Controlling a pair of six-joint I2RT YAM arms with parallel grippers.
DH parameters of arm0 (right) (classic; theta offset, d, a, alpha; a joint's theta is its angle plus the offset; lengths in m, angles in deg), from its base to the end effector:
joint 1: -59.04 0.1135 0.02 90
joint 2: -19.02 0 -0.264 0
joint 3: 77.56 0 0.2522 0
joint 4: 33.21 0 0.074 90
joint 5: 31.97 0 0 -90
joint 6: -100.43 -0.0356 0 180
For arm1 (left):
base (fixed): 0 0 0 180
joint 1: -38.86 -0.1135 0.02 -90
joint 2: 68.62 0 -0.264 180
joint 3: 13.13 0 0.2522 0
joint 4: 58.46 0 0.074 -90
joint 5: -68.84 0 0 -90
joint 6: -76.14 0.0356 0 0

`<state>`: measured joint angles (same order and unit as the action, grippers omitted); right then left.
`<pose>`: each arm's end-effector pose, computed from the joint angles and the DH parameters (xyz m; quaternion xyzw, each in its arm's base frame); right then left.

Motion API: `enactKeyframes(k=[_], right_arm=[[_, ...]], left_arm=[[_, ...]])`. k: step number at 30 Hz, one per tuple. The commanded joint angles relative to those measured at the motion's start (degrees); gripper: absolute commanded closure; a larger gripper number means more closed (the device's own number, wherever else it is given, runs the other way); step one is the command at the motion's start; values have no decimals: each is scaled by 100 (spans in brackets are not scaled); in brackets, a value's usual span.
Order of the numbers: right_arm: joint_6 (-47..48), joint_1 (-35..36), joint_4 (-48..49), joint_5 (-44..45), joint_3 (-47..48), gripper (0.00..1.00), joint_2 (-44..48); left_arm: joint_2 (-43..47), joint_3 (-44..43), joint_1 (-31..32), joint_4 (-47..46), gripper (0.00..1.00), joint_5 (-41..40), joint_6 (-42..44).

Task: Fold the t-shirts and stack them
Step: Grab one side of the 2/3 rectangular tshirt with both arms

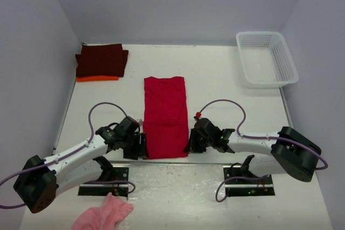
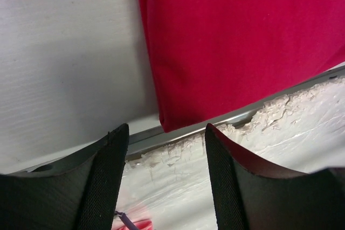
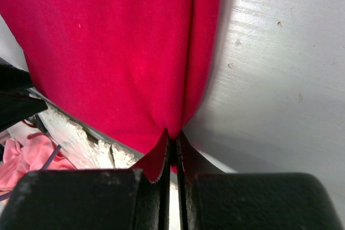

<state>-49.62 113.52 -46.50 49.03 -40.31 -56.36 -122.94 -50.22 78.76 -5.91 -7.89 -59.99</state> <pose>0.1232 0.1822 0.1279 0.0198 0.9411 0.3171 0.1158 0.1056 -0.0989 0.1513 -0.0329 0.9775 -0.2021 0.0499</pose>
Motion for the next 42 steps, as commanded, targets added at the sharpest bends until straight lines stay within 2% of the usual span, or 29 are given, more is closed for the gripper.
enactKeyframes(k=[1,14,17,22,28,29,30,41,42], right_arm=[[125,45,-513,293,-213,100,-171],[152,45,-627,337,-204,100,-39],[161,37,-636,346,-221,100,-12],[160,45,-636,346,-248,100,-12],[143,45,-566,337,-274,100,-82],[152,45,-557,328,-283,100,-91],[143,45,-557,328,-274,100,-126],[231,45,-759,434,-99,100,-276],[231,45,-733,425,-90,100,-276]], left_arm=[[-17,127,44,-363,40,-123,-142],[-394,478,193,-1110,44,-97,-476],[-447,584,264,-1224,47,-176,-555],[-509,619,264,-1321,56,-220,-555],[-474,619,273,-1295,80,-220,-511],[-448,628,264,-1242,86,-229,-494],[-430,619,264,-1207,100,-238,-494],[-201,444,273,-741,100,-176,-318],[-227,417,273,-706,95,-203,-318]])
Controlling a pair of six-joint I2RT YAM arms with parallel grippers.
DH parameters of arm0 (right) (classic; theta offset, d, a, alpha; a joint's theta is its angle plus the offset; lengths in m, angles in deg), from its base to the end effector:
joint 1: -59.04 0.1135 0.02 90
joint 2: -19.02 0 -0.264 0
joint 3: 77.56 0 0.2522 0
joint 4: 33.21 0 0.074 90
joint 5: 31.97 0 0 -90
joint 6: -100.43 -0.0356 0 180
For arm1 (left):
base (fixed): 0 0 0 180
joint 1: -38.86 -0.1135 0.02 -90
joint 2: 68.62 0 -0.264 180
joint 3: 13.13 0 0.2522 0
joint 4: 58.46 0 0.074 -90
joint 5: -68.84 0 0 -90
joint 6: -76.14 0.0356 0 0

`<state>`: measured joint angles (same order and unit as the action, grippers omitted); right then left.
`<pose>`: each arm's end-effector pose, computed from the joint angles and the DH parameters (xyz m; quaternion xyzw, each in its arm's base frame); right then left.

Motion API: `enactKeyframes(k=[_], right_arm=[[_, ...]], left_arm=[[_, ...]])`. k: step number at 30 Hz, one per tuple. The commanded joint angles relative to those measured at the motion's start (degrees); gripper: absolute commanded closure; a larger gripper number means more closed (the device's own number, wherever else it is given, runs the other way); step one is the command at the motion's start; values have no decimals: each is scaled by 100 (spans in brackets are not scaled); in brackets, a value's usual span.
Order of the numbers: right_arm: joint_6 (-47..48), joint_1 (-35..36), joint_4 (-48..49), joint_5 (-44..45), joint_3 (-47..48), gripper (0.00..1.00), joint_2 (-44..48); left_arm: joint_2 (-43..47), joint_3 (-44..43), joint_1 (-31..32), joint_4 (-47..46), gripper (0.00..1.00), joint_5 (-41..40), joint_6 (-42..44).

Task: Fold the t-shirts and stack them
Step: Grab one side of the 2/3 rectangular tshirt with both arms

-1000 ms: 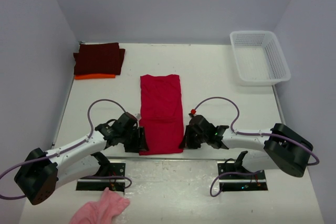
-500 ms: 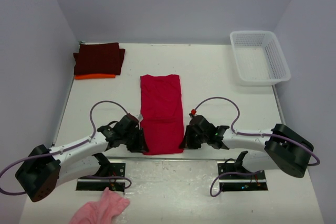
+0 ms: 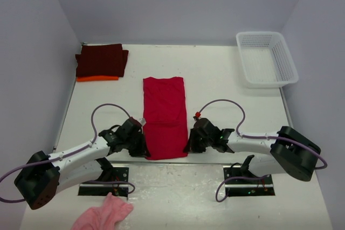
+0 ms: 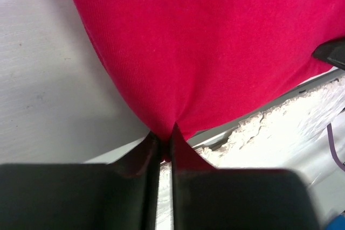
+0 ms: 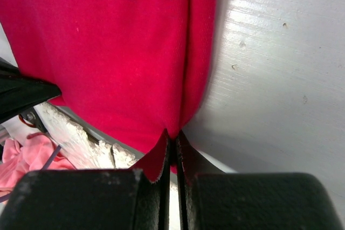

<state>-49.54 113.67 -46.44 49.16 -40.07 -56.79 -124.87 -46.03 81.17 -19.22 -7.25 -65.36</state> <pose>0.1235 0.1834 0.1276 0.0184 0.9416 0.3157 0.1159 0.1088 -0.1106 0.1367 -0.0487 0.9636 -0.2521 0.0748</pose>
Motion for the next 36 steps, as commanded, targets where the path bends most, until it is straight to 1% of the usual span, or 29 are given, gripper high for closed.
enactKeyframes(k=[1,2,4,5,13,19,26,36], right_arm=[[222,30,-739,412,-105,100,-250],[222,21,-748,412,-105,100,-241],[231,30,-748,403,-105,100,-241],[231,30,-748,403,-122,100,-250],[231,30,-695,377,-123,100,-267],[231,30,-651,368,-175,100,-276],[196,21,-783,438,-158,100,-188],[240,-49,-1020,605,123,100,-285]], left_arm=[[-79,-29,32,643,86,-284,229],[-97,-38,32,652,76,-301,220],[-123,-46,32,652,70,-293,211],[-123,-46,41,660,68,-275,185],[-202,-73,32,713,68,-231,211],[-237,-73,41,722,65,-240,202],[-386,24,32,556,64,-337,71],[-563,77,32,441,64,-372,53]])
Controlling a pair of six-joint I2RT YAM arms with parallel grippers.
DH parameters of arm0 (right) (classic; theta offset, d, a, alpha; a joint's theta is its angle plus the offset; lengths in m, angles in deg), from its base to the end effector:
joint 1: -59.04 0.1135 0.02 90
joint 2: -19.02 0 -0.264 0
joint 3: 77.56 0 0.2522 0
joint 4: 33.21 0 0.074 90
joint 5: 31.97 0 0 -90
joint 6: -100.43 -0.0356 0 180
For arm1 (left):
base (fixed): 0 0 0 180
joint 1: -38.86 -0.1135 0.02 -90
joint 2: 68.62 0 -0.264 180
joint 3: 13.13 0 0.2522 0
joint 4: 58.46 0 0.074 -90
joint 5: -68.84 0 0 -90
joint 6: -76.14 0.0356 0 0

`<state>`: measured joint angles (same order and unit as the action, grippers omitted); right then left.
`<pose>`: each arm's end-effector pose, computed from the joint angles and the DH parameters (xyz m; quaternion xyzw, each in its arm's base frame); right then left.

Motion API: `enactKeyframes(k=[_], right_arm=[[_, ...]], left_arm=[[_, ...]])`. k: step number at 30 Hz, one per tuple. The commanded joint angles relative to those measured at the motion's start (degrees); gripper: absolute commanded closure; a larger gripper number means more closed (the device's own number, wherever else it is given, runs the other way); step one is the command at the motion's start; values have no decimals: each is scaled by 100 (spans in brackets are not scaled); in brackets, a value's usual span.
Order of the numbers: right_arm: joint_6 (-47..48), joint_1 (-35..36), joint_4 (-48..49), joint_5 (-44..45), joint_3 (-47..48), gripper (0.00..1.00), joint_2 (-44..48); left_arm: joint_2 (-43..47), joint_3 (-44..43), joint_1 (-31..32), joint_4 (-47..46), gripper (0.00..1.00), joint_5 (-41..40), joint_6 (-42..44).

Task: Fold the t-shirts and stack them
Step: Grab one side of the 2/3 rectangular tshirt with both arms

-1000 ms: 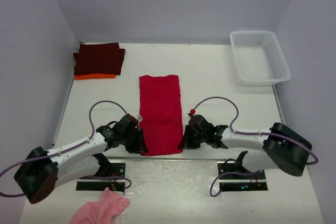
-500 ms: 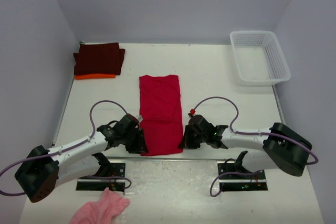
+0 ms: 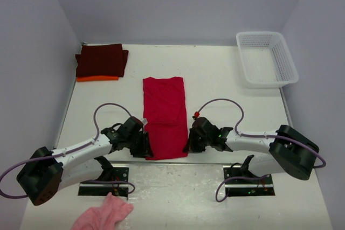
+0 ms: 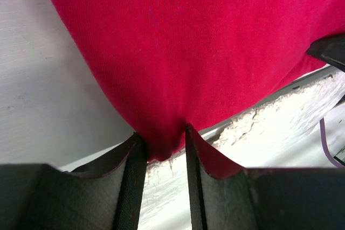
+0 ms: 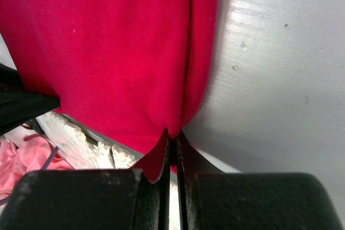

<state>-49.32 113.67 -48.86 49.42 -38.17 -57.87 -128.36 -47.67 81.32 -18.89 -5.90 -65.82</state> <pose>0.1263 0.1871 0.1297 0.0186 0.9462 0.3035 0.1109 0.1127 -0.1158 0.1361 -0.0512 0.9663 -0.2469 0.0520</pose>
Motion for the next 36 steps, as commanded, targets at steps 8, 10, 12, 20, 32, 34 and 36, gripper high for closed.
enactKeyframes(k=[8,10,12,20,32,34,36], right_arm=[[411,-277,-830,588,-67,100,-152],[455,-348,-822,579,-58,100,-213],[508,-392,-822,544,-23,100,-257],[569,-409,-813,509,39,100,-345],[613,-489,-743,429,-93,100,-266],[613,-480,-743,421,-110,100,-214],[613,-410,-821,482,-111,100,-170]], left_arm=[[-327,153,26,417,62,-569,169],[-318,153,17,417,62,-569,160],[-327,153,17,408,62,-577,152],[-424,144,26,408,63,-534,152],[-459,118,17,364,100,-525,195],[-450,91,17,355,100,-533,213],[-398,21,26,355,100,-569,257]])
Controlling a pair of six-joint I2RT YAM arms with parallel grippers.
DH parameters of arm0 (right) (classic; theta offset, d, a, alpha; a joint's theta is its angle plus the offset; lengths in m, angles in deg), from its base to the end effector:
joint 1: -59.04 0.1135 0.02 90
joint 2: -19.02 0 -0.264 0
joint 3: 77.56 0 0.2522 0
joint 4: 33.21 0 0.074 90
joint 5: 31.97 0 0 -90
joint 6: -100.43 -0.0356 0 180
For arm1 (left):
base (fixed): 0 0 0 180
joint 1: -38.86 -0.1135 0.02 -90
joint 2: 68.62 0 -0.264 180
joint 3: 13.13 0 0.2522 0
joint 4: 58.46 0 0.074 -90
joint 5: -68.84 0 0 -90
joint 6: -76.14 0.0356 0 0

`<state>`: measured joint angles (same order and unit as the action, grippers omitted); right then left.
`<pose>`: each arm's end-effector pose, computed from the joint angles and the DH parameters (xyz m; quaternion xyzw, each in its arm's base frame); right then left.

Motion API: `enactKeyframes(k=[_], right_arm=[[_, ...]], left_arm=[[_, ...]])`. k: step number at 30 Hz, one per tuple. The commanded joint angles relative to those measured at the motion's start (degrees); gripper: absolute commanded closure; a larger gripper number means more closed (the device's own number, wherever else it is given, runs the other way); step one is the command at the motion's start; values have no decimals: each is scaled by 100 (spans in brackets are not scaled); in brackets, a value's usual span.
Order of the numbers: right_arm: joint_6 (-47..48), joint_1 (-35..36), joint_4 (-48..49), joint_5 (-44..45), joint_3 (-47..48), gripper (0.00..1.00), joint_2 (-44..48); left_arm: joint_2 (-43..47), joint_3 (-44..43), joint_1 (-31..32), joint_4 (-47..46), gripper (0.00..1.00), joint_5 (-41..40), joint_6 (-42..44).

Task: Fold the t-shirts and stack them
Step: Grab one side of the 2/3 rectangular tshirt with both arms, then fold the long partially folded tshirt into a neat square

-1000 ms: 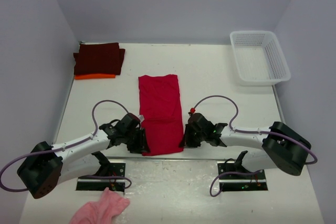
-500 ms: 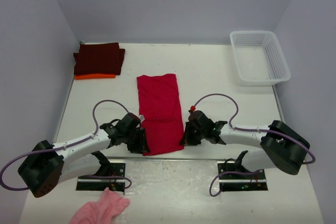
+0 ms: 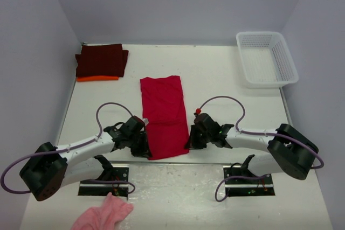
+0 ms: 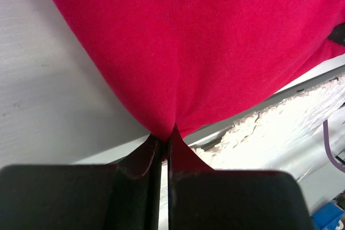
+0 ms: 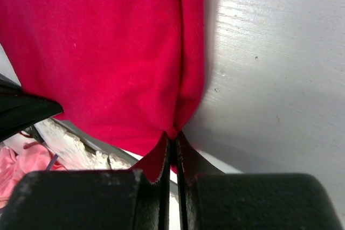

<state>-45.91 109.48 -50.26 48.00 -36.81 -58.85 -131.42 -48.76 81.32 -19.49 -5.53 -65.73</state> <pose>0.1414 0.1809 0.1310 0.0219 0.9480 0.2956 0.1160 0.1171 -0.1202 0.1341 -0.0515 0.9684 -0.2406 0.0417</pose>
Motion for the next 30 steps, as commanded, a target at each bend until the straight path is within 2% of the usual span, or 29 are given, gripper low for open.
enactKeyframes(k=[1,7,10,18,25,30], right_arm=[[272,62,-717,659,-237,100,-10],[263,388,-1410,1124,158,100,377],[333,563,-1937,1388,692,100,579],[404,1021,-3010,1705,1817,100,790],[676,1021,-3687,2109,2836,100,554],[948,767,-3881,2092,3549,100,193]], left_arm=[[-65,87,26,484,100,-693,292],[540,-502,26,1178,100,-1281,362],[910,-801,26,1504,100,-1458,345],[1411,-1232,34,1987,100,-1423,327],[1026,-2390,17,2357,100,-2003,564],[296,-2989,8,2234,100,-2064,766]])
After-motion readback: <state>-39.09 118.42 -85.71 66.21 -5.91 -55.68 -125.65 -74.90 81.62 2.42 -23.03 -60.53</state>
